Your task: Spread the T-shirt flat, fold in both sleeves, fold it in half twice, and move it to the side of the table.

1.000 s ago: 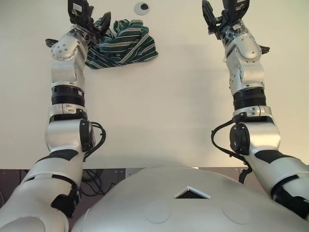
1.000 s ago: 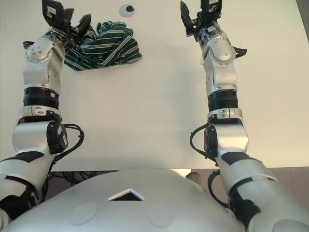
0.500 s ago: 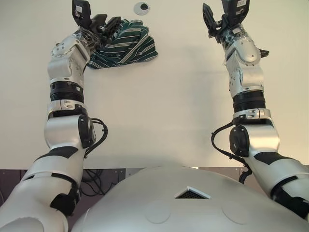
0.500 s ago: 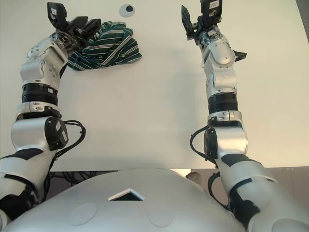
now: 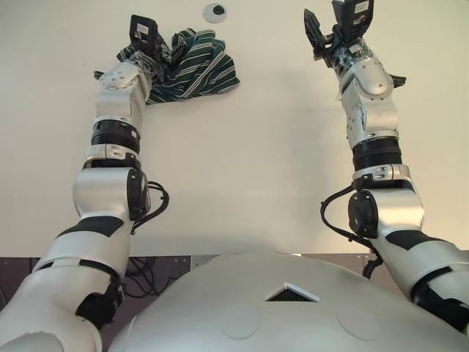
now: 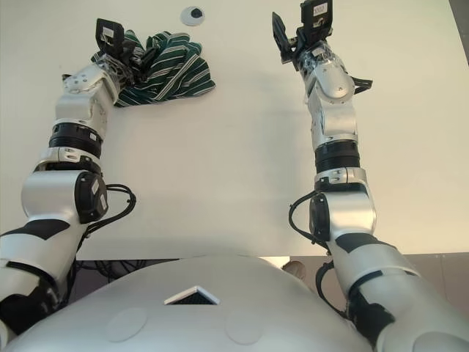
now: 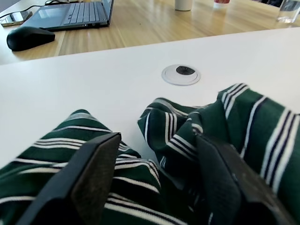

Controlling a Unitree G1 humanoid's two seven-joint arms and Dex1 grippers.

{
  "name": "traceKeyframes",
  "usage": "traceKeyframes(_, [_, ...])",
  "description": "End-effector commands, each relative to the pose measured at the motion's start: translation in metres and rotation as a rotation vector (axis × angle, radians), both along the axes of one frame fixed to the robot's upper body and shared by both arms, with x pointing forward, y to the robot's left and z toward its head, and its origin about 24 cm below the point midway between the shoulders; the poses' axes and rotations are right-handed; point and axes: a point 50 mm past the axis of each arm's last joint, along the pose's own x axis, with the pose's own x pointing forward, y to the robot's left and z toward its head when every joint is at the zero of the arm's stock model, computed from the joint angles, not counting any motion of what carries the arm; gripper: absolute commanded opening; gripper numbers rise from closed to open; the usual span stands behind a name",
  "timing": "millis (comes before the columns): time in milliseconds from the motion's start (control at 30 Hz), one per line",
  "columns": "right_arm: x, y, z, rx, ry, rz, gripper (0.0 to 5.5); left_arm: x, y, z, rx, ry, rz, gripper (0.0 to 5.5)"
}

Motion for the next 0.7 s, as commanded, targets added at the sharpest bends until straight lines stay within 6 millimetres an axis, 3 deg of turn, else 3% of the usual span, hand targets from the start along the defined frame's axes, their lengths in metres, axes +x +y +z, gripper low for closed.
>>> traceKeyframes(33, [0.003,0.003,0.004,-0.017,0.003,0.015,3.07,-0.002,0.000,-0.008,0.035,0.043,-0.008,2.88])
traceKeyframes(333, [0.003,0.002,0.004,-0.017,0.004,0.013,3.07,-0.024,-0.022,-0.041,-0.006,0.228,-0.198,2.88])
traceKeyframes(533, [0.002,-0.001,0.002,-0.017,0.009,0.005,3.07,-0.035,-0.030,-0.045,-0.126,0.285,-0.194,2.88])
traceKeyframes(700, [-0.001,-0.004,0.001,-0.014,0.011,-0.010,3.07,-0.069,-0.046,-0.053,-0.196,0.373,-0.229,2.64])
